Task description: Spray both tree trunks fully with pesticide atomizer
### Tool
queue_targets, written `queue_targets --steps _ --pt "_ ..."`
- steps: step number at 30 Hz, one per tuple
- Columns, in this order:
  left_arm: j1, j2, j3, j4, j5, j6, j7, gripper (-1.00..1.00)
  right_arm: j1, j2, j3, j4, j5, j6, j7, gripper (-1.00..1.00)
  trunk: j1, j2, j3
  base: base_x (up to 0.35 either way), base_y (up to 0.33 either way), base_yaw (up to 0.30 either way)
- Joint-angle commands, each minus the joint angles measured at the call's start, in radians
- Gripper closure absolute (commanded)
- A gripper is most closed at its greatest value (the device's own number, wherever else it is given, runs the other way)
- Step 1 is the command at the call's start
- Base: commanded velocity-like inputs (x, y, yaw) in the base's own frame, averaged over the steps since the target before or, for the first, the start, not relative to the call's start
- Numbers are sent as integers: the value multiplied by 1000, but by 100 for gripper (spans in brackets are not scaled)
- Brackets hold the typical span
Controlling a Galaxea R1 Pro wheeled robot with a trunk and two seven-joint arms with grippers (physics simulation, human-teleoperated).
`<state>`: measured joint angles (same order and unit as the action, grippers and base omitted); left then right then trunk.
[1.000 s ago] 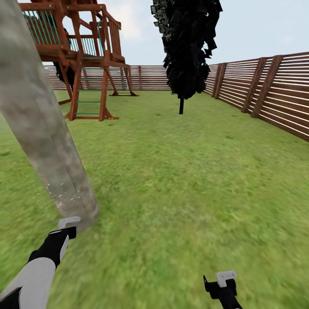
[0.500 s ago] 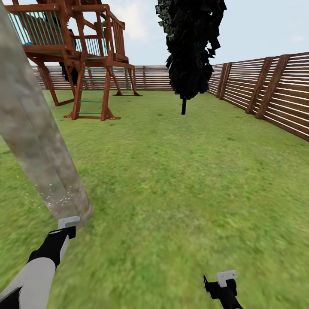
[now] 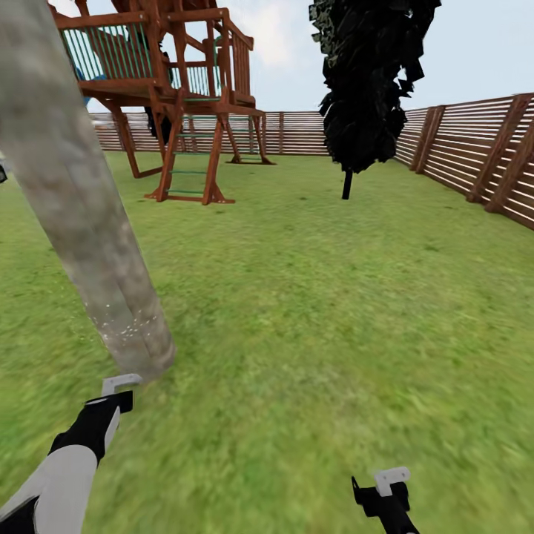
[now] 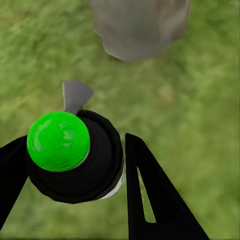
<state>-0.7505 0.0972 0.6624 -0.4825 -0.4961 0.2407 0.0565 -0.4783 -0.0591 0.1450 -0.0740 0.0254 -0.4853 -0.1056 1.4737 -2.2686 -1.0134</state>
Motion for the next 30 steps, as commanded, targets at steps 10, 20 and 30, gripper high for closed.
queue_targets --steps 10,20,30 --pt "-172 -58 -9 0 -10 50 -13 100 0 -1 8 0 3 -1 -9 -100 0 0 -2 0 0 210" --pt "-229 43 -79 -4 -12 102 -59 100 0 -10 9 -43 4 -1 -9 -100 0 0 -2 0 0 7" --pt "-241 41 -75 -9 -13 105 -50 100 0 -8 10 -17 4 -1 -9 -100 0 0 -8 0 -15 216"
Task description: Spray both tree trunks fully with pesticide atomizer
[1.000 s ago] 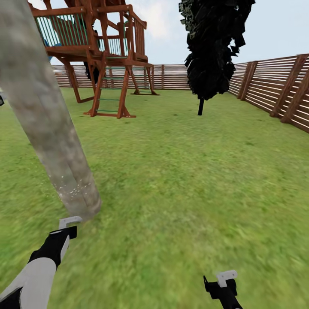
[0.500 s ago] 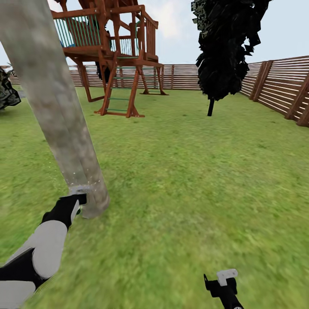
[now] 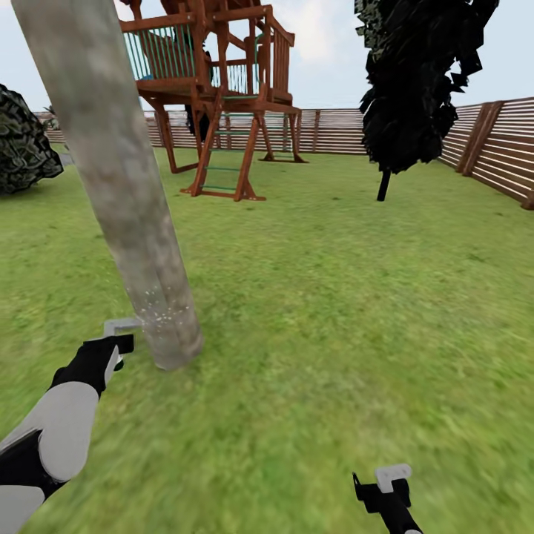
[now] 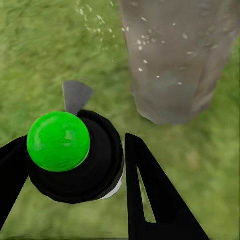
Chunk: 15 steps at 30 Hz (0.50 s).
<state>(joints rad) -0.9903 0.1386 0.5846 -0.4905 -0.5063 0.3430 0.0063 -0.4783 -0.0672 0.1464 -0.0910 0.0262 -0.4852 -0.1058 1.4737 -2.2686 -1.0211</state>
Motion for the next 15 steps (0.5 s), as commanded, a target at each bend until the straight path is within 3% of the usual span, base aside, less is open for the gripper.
queue_targets --steps 1,3,9,15 --pt "-1 -2 4 -16 -3 4 1 100 0 0 8 0 3 -1 -9 -100 0 0 -1 0 -150 146" --pt "9 -6 3 -52 -3 3 3 100 0 0 8 1 4 -1 -9 -100 0 0 -2 0 -234 41" --pt "10 -20 3 -55 -3 1 3 100 0 0 8 1 3 -1 -9 -100 0 0 -2 8 -266 1" --pt "10 -21 3 -56 -3 2 15 100 0 0 8 1 3 -1 -9 -100 0 0 -2 157 -249 18"
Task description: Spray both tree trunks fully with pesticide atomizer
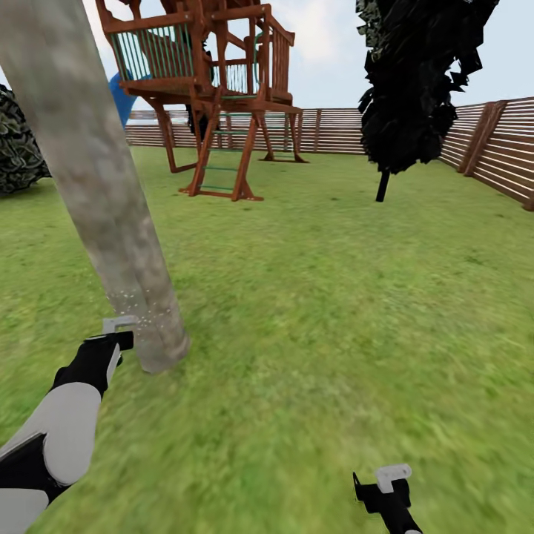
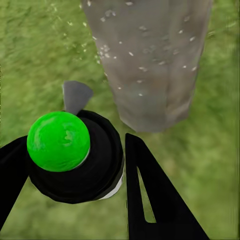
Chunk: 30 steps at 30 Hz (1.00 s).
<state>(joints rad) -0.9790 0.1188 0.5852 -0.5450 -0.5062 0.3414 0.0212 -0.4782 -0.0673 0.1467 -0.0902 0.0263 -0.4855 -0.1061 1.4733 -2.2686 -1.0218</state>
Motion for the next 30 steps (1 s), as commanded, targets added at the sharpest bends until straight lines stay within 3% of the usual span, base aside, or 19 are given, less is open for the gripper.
queue_targets --steps 1,10,12,13,15,30 --pt "0 -1 2 -1 -3 4 2 100 0 0 8 0 3 -1 -9 -100 0 0 -1 199 -232 161" --pt "2 1 2 0 -3 2 3 100 0 -1 7 0 2 -1 3 -100 0 0 -1 201 -231 196" --pt "2 1 2 0 -3 2 3 100 0 -6 5 -1 1 -1 84 -100 0 0 -1 201 -231 9" --pt "2 1 2 0 -3 2 4 100 0 -32 2 -3 -3 -1 173 -100 0 0 -1 201 -231 2" --pt "2 1 3 1 -3 2 4 100 0 -53 0 -4 -9 -1 218 -100 0 0 -1 198 -231 1" --pt "5 4 1 2 -6 2 12 100 0 -49 3 -1 -17 -1 227 -100 0 0 -1 40 -267 4"
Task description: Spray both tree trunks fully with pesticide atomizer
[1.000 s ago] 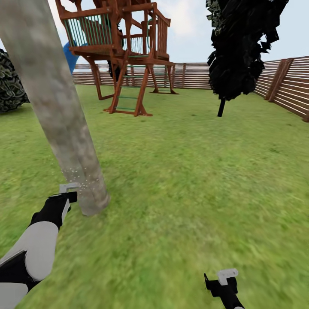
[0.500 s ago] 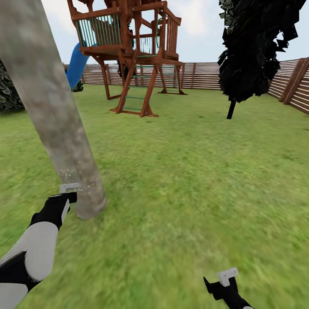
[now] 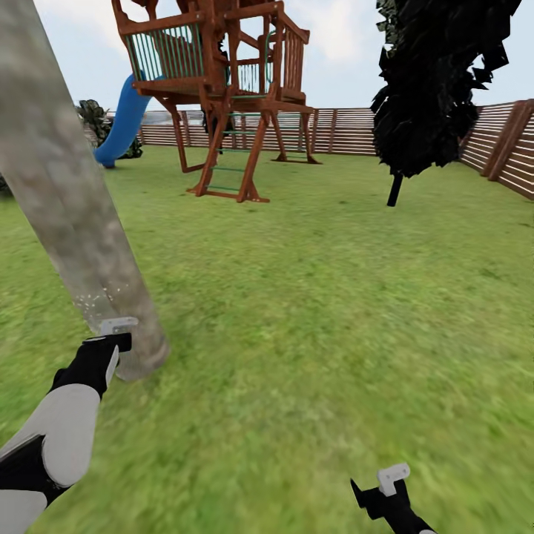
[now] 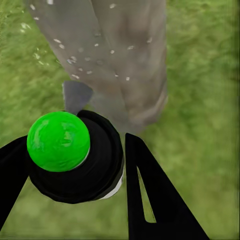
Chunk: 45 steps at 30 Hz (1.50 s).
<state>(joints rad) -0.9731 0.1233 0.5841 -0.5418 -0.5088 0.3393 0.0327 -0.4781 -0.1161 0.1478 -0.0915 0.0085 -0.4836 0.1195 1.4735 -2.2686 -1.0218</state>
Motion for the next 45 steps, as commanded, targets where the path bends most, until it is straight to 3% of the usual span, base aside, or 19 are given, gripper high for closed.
queue_targets --steps 1,13,21,23,25,35,39,45 --pt "-1 0 4 -1 -4 4 0 100 0 0 1 0 1 -3 2 -100 0 0 -1 126 -271 154" --pt "14 4 4 5 -7 6 0 100 0 0 2 1 1 -3 2 -100 0 0 -1 157 -261 267" --pt "81 13 10 2 -7 8 -1 100 0 -1 2 1 2 -3 1 -100 0 0 -1 208 -216 20" --pt "106 36 12 -4 -5 6 33 100 0 -1 2 1 1 -3 1 -100 0 0 -1 230 -165 0" --pt "121 43 12 1 -1 6 51 100 0 0 2 1 1 -3 0 -100 0 0 -1 152 -76 9" --pt "133 9 17 -7 7 8 56 100 0 0 2 1 2 -3 1 -100 0 0 -1 11 -5 242" --pt "139 -41 13 10 7 -2 107 100 0 0 2 1 1 -3 0 -100 0 0 -1 0 -142 99" --pt "140 -35 45 91 3 -28 118 100 0 0 2 1 2 -3 0 -100 0 0 -1 39 -266 2"
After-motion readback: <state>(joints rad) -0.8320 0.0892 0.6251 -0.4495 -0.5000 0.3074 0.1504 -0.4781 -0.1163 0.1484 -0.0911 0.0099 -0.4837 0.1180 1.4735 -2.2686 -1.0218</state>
